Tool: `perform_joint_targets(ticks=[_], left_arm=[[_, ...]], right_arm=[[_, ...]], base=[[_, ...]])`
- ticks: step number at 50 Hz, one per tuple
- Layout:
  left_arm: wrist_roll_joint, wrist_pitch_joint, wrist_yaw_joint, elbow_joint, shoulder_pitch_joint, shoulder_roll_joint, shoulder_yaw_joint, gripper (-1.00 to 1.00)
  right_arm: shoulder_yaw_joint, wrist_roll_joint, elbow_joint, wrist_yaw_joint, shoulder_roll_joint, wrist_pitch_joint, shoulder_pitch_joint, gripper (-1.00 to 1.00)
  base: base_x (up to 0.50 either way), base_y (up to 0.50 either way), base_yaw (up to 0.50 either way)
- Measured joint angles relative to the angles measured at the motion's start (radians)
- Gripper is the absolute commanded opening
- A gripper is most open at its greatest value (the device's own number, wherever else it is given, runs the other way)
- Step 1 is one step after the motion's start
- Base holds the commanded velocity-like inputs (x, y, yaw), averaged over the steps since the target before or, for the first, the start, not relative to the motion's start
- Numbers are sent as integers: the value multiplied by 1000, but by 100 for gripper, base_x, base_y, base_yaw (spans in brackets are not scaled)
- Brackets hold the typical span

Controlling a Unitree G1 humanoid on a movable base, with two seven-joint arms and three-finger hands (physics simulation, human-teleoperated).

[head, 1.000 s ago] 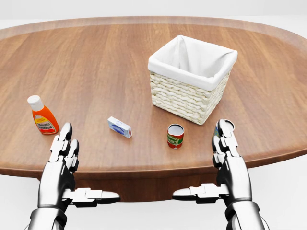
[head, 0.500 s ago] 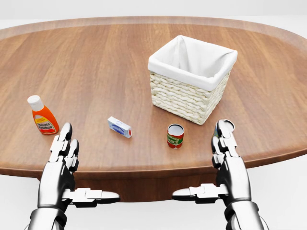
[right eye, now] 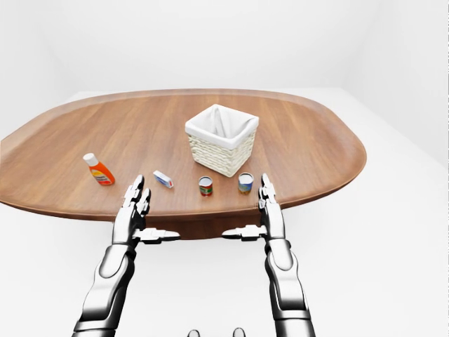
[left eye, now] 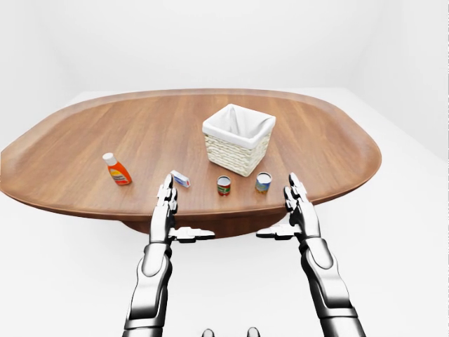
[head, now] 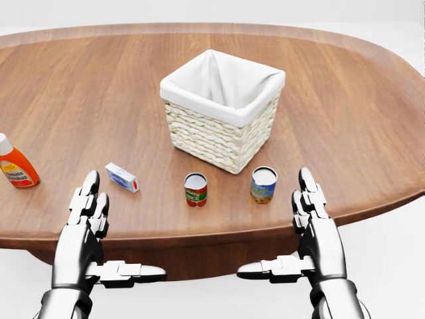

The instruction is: Pick up the alphabet soup and the cream cheese box, and put them in the basket.

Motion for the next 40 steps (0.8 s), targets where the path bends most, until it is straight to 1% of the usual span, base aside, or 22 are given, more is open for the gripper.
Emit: perform_joint_targets(ticks=[5, 19, 25, 31, 40], left_arm=[[0, 2, 0, -2, 1, -1, -1, 100], [0, 4, 0, -5, 1, -1, -2, 100], [0, 4, 0, -6, 1, -2, -2, 100], [0, 4, 0, -6, 2, -2, -2, 100], [0, 4, 0, -6, 2, -1, -2, 100]], right_arm=[[0, -2, -1, -1, -1, 1, 1, 100], [0, -3, -4, -2, 0, 2, 2, 100], [-1, -5, -5, -6, 0, 0, 2, 100], [-5, -13, 0, -25, 0, -9, -2, 100], [-18, -32, 9, -76, -2, -31, -12, 100]], base=[[0, -38, 0], [0, -22, 0], [0, -2, 0], [0, 0, 0], [0, 0, 0]])
